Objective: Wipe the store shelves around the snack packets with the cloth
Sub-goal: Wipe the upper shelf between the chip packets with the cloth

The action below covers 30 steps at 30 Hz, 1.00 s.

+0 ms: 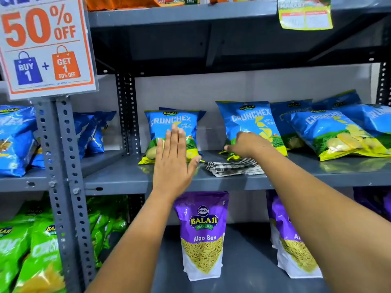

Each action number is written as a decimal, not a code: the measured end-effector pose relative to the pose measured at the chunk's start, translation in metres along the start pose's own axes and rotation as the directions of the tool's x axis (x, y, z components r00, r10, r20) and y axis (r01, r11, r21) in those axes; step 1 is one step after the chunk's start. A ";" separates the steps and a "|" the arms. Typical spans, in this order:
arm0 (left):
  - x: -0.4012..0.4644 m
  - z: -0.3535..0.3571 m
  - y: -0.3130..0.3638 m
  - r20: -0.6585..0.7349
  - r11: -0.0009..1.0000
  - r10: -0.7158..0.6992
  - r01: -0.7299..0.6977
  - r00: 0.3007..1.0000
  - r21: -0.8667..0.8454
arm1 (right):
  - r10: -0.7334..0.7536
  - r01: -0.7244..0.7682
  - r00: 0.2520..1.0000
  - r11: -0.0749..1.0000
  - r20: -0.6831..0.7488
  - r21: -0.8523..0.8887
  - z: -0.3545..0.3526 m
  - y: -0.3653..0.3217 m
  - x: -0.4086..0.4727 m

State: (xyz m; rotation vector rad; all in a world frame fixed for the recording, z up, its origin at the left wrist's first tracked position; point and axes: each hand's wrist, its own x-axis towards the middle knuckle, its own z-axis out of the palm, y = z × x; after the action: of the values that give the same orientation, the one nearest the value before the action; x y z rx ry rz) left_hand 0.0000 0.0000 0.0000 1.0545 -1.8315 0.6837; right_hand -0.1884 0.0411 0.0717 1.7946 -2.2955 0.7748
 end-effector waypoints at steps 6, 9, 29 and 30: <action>-0.047 0.032 -0.012 0.023 0.996 -0.061 0.059 0.998 0.067 | -0.032 0.043 0.998 0.979 0.057 -0.200 0.027 -0.008 -0.014; -0.049 0.037 -0.014 0.022 0.995 -0.057 0.055 0.998 0.081 | -0.077 0.086 0.995 0.981 0.059 -0.175 0.028 -0.017 -0.011; -0.238 0.048 -0.078 0.259 0.970 -0.241 0.226 0.935 0.089 | -0.278 0.244 0.936 0.955 -0.218 -0.169 0.064 -0.029 -0.043; -0.266 0.050 -0.093 0.311 0.958 -0.283 0.249 0.907 0.145 | -0.304 0.273 0.899 0.952 -0.314 -0.140 0.070 -0.035 -0.052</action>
State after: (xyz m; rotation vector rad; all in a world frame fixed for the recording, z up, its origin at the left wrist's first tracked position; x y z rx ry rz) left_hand 0.1254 0.0179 -0.2569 1.5312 -1.8933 0.4593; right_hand -0.1265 0.0483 0.0018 1.7510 -1.7730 0.8290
